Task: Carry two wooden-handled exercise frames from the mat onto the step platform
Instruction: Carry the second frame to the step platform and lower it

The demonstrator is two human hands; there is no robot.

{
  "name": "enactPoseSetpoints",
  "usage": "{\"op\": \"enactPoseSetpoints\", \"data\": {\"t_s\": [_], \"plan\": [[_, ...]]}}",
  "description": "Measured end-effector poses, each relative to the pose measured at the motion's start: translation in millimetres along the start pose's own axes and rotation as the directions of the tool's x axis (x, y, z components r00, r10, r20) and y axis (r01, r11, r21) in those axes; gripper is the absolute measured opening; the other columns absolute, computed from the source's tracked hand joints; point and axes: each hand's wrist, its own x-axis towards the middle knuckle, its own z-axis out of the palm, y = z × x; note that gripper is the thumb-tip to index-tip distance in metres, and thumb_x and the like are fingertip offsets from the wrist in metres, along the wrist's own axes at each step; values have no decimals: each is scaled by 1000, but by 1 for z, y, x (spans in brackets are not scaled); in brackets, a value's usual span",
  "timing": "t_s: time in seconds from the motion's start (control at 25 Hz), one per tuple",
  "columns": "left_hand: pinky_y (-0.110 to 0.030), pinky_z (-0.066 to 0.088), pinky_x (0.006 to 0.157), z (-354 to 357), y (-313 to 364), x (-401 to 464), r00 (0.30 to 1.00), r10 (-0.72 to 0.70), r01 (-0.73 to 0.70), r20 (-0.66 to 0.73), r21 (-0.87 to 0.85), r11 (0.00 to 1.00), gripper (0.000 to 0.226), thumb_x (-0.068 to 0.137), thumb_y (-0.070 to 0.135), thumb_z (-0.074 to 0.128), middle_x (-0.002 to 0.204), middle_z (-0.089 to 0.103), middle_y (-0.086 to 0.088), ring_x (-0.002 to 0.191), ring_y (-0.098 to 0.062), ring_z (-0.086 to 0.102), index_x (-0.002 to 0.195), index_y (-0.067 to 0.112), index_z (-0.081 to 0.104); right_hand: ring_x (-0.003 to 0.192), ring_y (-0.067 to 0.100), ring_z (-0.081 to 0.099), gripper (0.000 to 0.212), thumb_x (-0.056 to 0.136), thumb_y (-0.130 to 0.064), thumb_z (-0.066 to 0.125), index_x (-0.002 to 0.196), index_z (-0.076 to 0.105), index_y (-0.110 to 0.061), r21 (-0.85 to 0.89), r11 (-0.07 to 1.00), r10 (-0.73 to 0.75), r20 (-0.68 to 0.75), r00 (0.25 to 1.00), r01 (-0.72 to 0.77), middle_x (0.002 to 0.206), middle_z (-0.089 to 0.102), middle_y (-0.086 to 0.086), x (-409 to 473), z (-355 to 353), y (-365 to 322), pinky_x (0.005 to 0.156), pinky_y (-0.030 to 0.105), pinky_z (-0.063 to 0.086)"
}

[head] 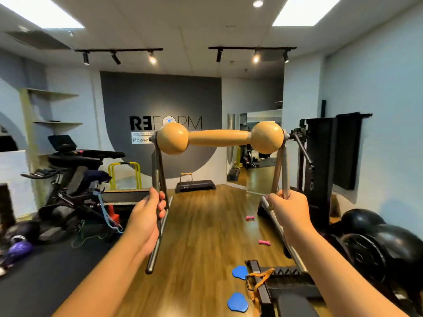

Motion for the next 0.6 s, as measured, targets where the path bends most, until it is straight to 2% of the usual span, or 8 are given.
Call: {"op": "enactPoseSetpoints", "data": {"t_s": [0.12, 0.2, 0.36, 0.48, 0.6], "plan": [[-26, 28, 57, 7, -24, 65, 999, 24, -24, -37, 18, 1000, 36, 110, 43, 37, 65, 40, 6, 58, -10, 32, 94, 16, 56, 62, 22, 38, 22, 84, -6, 66, 70, 50, -12, 9, 1000, 3, 41, 999, -3, 64, 41, 8, 64, 44, 26, 51, 32, 37], [-27, 28, 58, 5, -42, 114, 998, 46, -45, -52, 15, 999, 37, 109, 43, 38, 66, 40, 5, 59, -11, 32, 93, 16, 56, 60, 21, 38, 23, 83, -7, 67, 68, 50, -13, 9, 1000, 13, 60, 998, -14, 62, 42, 6, 106, 79, 46, 54, 35, 36], [-27, 30, 61, -3, -77, 218, 995, 80, -77, -59, 49, 996, 38, 108, 45, 41, 66, 42, 6, 62, -12, 34, 93, 15, 58, 53, 16, 39, 30, 80, -10, 68, 61, 47, -18, -2, 1000, 21, 73, 997, -21, 53, 41, -2, 185, 152, 81, 50, 32, 37], [-27, 31, 63, -9, -100, 326, 996, 70, -67, -60, 51, 996, 39, 106, 48, 43, 66, 44, 7, 62, -12, 35, 95, 15, 59, 41, 5, 34, 34, 78, -10, 68, 58, 42, -21, 8, 1000, 28, 85, 996, -29, 43, 37, -13, 260, 223, 103, 43, 26, 34], [-27, 31, 61, -9, -117, 423, 996, 66, -63, -62, 45, 997, 39, 106, 48, 44, 66, 44, 7, 62, -12, 35, 94, 15, 60, 41, 6, 34, 33, 78, -9, 67, 59, 42, -20, 30, 999, 29, 95, 995, -32, 43, 37, -14, 328, 287, 122, 47, 28, 34]]}}
